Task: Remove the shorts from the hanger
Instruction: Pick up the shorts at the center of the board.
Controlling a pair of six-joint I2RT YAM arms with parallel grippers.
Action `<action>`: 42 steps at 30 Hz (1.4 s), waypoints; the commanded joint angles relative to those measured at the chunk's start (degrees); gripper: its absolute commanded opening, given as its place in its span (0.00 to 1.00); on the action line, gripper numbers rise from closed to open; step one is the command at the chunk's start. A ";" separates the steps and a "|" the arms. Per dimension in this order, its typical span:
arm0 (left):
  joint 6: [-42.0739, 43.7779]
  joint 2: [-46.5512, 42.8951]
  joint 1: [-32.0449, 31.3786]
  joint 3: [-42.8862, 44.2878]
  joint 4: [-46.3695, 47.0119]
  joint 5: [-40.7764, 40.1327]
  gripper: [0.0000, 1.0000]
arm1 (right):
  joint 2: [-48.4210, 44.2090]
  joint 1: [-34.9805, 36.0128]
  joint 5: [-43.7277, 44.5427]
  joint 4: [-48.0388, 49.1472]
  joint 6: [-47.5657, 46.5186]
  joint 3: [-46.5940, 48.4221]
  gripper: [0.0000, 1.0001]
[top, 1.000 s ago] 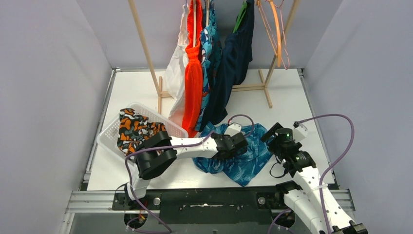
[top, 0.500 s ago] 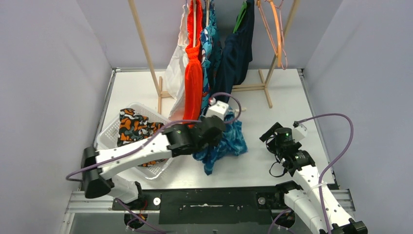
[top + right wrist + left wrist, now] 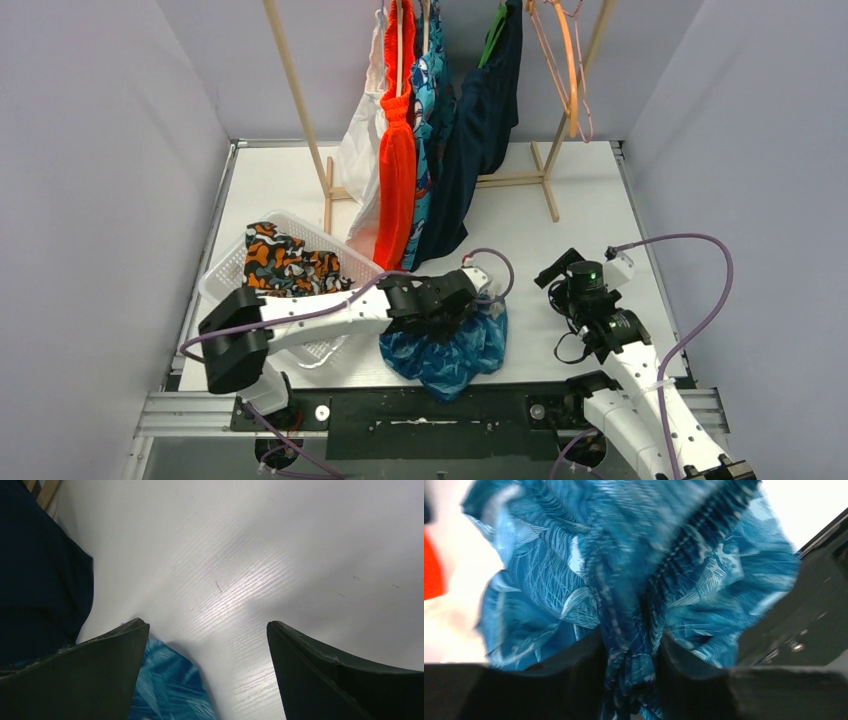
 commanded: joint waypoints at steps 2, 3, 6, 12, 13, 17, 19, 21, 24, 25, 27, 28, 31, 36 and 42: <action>-7.65 5.98 4.69 -1.58 13.94 14.14 0.52 | 1.38 -0.01 0.92 1.73 -2.06 4.22 0.93; -8.55 7.81 5.27 -0.80 13.74 15.10 0.54 | 1.73 -0.01 0.50 1.85 -2.85 4.70 0.93; -10.95 10.75 4.72 0.45 14.15 13.76 0.63 | 1.95 -0.05 1.88 0.66 -2.93 5.72 0.94; -15.18 13.50 4.19 -1.50 18.89 15.84 0.72 | -1.47 -0.04 3.42 1.38 -1.43 3.20 0.94; -15.54 14.73 3.54 -0.96 16.96 13.75 0.72 | -1.56 -0.05 3.22 1.72 -1.31 2.86 0.94; -18.24 23.51 0.90 2.44 7.09 6.86 0.71 | 0.00 -0.03 2.24 2.30 -0.99 2.57 0.94; -18.93 28.66 -1.65 4.90 0.82 4.93 0.64 | 1.13 -0.09 2.04 2.27 -0.93 2.74 0.95; -20.09 31.50 -5.13 6.41 -2.03 0.98 0.58 | 2.04 -0.25 2.18 2.28 -0.99 2.99 0.95; -23.74 31.00 -7.31 5.23 -1.50 -1.80 0.29 | 2.27 -0.33 2.99 2.04 -0.16 2.98 0.95; -24.75 29.79 -7.35 4.08 -0.58 -2.26 0.20 | 2.10 -0.28 3.10 2.02 0.22 2.80 0.95; -26.07 26.82 -7.19 2.36 0.19 -4.58 0.01 | 1.68 -0.35 3.17 2.24 0.77 2.34 0.95; -26.71 25.12 -6.89 2.08 -0.18 -6.09 0.00 | 1.52 -0.43 2.97 2.42 0.95 2.06 0.95; -27.08 14.77 -4.75 2.16 1.15 -8.73 0.00 | 1.28 -0.38 2.68 2.45 1.27 1.37 0.95; -23.97 -5.39 1.95 -3.37 15.51 -7.78 0.00 | 1.40 -0.51 1.89 3.48 2.40 0.45 0.95; -23.41 -17.89 8.96 -7.57 18.31 -1.39 0.00 | 2.30 -0.68 1.23 4.70 2.39 -0.69 0.95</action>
